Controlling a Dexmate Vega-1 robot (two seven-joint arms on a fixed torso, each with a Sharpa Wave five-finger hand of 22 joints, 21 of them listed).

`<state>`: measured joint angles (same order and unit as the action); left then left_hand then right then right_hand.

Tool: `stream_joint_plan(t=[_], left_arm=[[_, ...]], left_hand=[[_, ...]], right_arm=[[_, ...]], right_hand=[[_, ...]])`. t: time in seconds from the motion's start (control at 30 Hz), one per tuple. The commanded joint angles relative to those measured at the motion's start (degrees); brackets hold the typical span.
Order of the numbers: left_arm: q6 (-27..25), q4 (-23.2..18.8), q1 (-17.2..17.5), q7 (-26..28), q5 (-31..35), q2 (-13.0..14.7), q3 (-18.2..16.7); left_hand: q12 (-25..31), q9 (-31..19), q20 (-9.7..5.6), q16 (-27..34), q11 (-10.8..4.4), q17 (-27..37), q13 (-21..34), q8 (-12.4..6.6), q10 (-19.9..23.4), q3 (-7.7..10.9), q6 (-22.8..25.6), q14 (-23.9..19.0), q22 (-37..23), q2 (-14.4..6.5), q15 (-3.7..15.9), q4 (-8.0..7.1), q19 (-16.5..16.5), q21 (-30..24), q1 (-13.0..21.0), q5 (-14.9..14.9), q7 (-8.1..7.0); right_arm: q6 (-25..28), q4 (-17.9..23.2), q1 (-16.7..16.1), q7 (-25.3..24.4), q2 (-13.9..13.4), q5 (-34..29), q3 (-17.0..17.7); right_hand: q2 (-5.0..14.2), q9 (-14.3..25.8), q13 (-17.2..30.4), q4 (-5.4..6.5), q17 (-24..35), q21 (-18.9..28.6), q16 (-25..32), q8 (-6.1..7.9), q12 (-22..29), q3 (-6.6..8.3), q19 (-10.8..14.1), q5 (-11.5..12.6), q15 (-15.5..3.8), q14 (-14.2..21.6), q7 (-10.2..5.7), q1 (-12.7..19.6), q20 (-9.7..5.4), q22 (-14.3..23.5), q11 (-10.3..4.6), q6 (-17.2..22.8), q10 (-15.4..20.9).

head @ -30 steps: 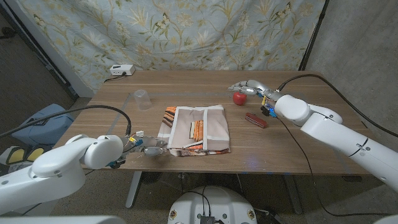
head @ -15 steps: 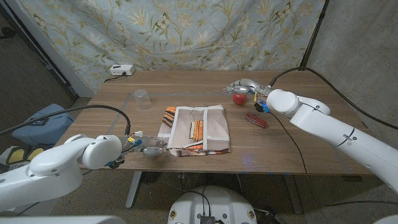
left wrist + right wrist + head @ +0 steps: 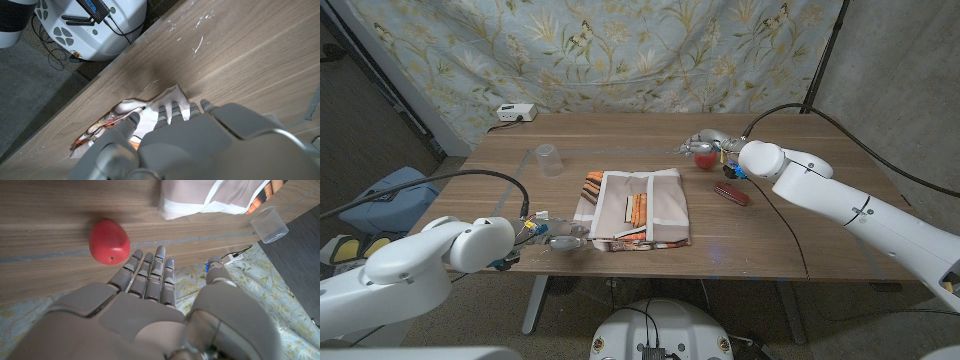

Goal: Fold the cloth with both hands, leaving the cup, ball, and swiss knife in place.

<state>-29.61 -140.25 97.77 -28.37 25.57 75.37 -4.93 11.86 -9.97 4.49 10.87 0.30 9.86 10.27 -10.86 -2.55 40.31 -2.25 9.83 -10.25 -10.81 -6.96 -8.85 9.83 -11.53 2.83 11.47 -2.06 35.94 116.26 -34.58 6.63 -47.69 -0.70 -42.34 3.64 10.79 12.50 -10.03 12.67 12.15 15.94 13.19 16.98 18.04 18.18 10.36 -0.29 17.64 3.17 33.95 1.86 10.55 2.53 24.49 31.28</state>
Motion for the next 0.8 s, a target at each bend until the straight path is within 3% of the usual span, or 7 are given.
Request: stream_joint_plan(t=[0.03,0.17,0.4,0.8], left_arm=[[0.6,-0.02,-0.26,-0.59,0.72,-1.03,-0.23],[1.12,0.12,-0.41,-0.71,0.63,-1.31,-0.35],[1.16,0.07,-0.68,-1.03,0.83,-1.47,-0.07],[1.28,0.13,-0.75,-1.3,1.23,-1.57,-0.13]], left_hand=[[0.04,-0.21,-0.27,-0.24,-0.21,0.05,0.1,-0.11,0.22,0.61,0.3,2.26,-0.13,-0.03,0.04,0.06,6.83,-0.2,0.66,0.34,-0.09],[0.01,-0.21,-0.29,-0.28,-0.2,0.03,0.1,-0.11,0.23,0.76,0.43,2.24,-0.12,0.01,0.05,0.16,6.82,-0.21,0.77,0.35,-0.05],[-0.01,-0.21,-0.29,-0.33,-0.06,0.0,0.11,-0.04,0.3,1.03,0.47,2.21,-0.12,0.08,0.14,0.33,6.79,-0.23,0.97,0.35,-0.06],[-0.09,-0.22,-0.37,-0.38,-0.23,-0.04,0.11,-0.01,0.27,1.37,0.7,2.14,-0.11,0.16,0.12,0.57,6.78,-0.25,1.23,0.33,-0.15]], right_arm=[[0.84,-3.12,3.05,2.55,1.13,-3.38,-3.37],[0.71,-4.34,3.46,3.16,1.46,-4.19,-4.04],[1.57,-5.93,4.12,4.2,2.1,-5.93,-5.44],[1.88,-9.15,5.36,6.13,3.59,-7.45,-7.38]], right_hand=[[-0.09,0.33,0.15,0.31,0.33,-0.08,0.46,0.59,0.42,0.26,-0.19,-0.25,-0.32,0.68,-0.25,0.69,0.0,0.27,-0.43,1.0,0.75],[-0.19,0.36,0.12,0.4,0.65,0.04,0.88,1.04,0.5,0.2,-0.12,-0.22,-0.72,1.25,-1.13,1.02,-0.01,0.31,-0.62,2.42,1.62],[-0.34,0.41,0.03,0.59,1.18,0.22,1.6,1.23,0.19,0.03,0.0,-0.23,-0.19,2.1,-2.71,1.52,0.04,0.34,-3.23,3.56,2.33],[-0.61,0.46,-0.01,0.8,1.62,0.19,2.13,0.82,-0.45,-0.29,-0.3,-0.28,-0.71,2.62,-3.03,1.64,0.02,0.35,-3.59,3.1,2.01]])
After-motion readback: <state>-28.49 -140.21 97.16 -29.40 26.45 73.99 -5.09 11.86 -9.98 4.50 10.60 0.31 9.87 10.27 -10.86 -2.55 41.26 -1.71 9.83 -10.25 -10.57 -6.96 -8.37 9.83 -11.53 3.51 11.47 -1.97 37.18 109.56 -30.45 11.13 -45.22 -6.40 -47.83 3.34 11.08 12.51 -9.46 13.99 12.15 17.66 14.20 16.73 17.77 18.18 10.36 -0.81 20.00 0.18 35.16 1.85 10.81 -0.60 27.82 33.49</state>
